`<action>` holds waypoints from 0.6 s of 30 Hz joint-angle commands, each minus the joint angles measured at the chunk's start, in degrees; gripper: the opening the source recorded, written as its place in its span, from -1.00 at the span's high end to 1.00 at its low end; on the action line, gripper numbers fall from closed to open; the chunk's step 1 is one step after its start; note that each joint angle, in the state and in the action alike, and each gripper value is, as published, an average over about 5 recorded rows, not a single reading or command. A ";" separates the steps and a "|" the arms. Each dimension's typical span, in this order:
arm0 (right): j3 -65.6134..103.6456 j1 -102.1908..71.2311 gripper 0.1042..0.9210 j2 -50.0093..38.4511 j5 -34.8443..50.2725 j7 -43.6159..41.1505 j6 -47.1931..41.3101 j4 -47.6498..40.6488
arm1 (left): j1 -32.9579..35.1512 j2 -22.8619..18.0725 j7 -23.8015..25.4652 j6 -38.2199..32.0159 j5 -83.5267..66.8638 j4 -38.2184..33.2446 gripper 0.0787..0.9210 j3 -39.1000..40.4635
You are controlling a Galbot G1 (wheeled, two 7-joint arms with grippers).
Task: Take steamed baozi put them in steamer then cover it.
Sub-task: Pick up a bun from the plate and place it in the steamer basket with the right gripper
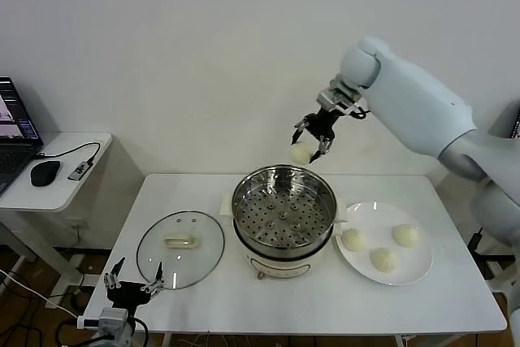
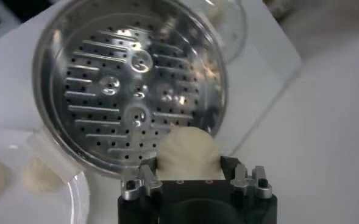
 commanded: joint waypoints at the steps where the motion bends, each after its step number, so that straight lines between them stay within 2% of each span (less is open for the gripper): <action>1: -3.07 -0.28 -0.32 1.60 -4.67 1.60 12.93 4.34 | 0.42 -0.34 0.01 0.05 0.56 0.52 -0.77 0.46; 6: -3.92 -2.01 -0.32 1.31 -10.07 4.19 14.09 5.45 | 0.65 -0.54 0.07 0.06 0.86 0.58 -0.77 0.44; 18: -1.06 -7.56 -0.32 2.91 -14.64 8.15 14.08 2.39 | 0.65 -0.63 0.18 0.13 0.86 0.81 -0.77 0.23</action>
